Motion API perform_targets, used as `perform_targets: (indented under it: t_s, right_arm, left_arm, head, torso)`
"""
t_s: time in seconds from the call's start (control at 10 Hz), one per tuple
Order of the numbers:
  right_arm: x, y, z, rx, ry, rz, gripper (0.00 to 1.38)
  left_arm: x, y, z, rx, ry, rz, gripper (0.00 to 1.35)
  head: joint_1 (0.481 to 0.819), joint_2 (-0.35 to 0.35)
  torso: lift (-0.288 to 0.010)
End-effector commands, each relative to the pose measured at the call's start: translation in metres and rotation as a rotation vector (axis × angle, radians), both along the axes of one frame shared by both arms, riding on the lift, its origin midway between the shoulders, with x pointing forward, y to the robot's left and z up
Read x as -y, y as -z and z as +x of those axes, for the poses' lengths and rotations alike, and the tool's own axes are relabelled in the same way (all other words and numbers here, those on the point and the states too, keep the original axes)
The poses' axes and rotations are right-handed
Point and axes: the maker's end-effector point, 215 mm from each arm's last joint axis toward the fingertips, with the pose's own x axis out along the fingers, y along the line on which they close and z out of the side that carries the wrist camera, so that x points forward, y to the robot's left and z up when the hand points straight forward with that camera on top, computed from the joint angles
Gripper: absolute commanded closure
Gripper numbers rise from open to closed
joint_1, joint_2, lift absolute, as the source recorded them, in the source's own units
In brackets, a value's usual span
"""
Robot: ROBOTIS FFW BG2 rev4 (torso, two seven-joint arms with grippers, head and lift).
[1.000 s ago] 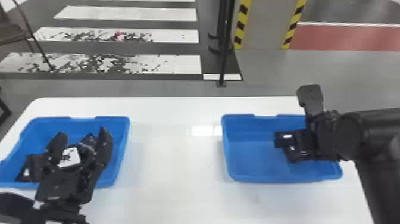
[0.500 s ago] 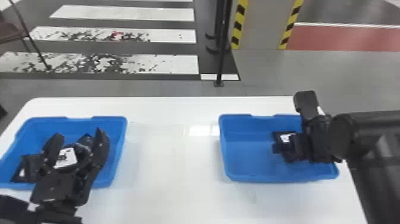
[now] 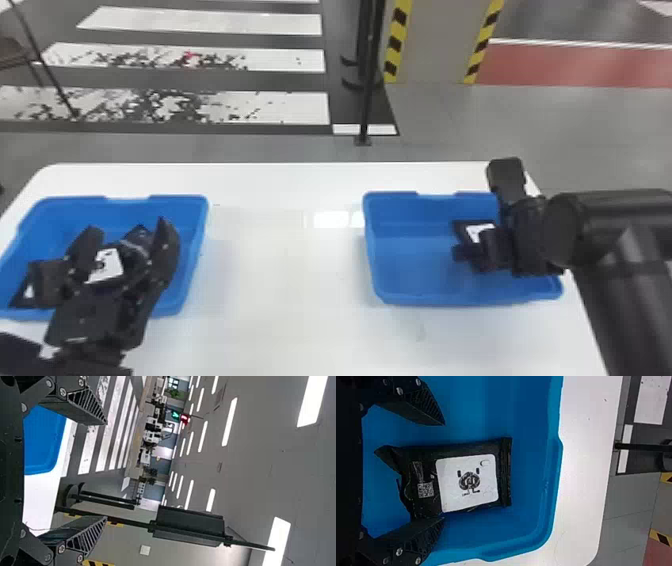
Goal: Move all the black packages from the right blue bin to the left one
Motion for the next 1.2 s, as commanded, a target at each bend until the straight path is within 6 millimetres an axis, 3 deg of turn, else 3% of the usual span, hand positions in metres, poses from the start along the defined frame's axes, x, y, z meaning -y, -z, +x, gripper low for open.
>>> perform_targets:
  t_s: [0.0,0.2,0.4,0.7,0.9,1.1]
  right_arm:
    - [-0.002,0.005,-0.004,-0.014,0.0,0.007,0.21]
    - [0.001,0.008,-0.006,-0.019,0.01,0.013,0.32]
    - [-0.015,0.008,0.002,0.037,-0.004,0.069,1.14]
    - [-0.039,-0.006,0.022,0.195,-0.038,0.173,1.15]
    - [-0.074,-0.029,0.028,0.298,-0.111,0.285,1.15]
    - [-0.121,-0.065,0.02,0.385,-0.22,0.418,1.15]
  left_arm:
    - [-0.002,0.0,0.0,0.0,-0.002,-0.001,0.21]
    - [-0.001,0.001,-0.001,-0.002,-0.001,-0.005,0.21]
    - [-0.002,0.002,-0.002,-0.004,0.0,-0.006,0.21]
    - [-0.003,-0.001,-0.004,0.008,-0.005,-0.015,0.21]
    - [-0.003,-0.005,-0.005,0.024,-0.007,-0.03,0.21]
    - [-0.001,-0.012,-0.007,0.046,-0.008,-0.036,0.21]
  head:
    - [0.695,-0.062]
    - [0.695,-0.06]
    - [0.695,-0.06]
    - [0.695,-0.036]
    - [0.695,-0.003]
    - [0.695,0.031]
  torso:
    - [-0.154]
    - [-0.154]
    - [-0.154]
    - [-0.154]
    - [-0.154]
    - [-0.154]
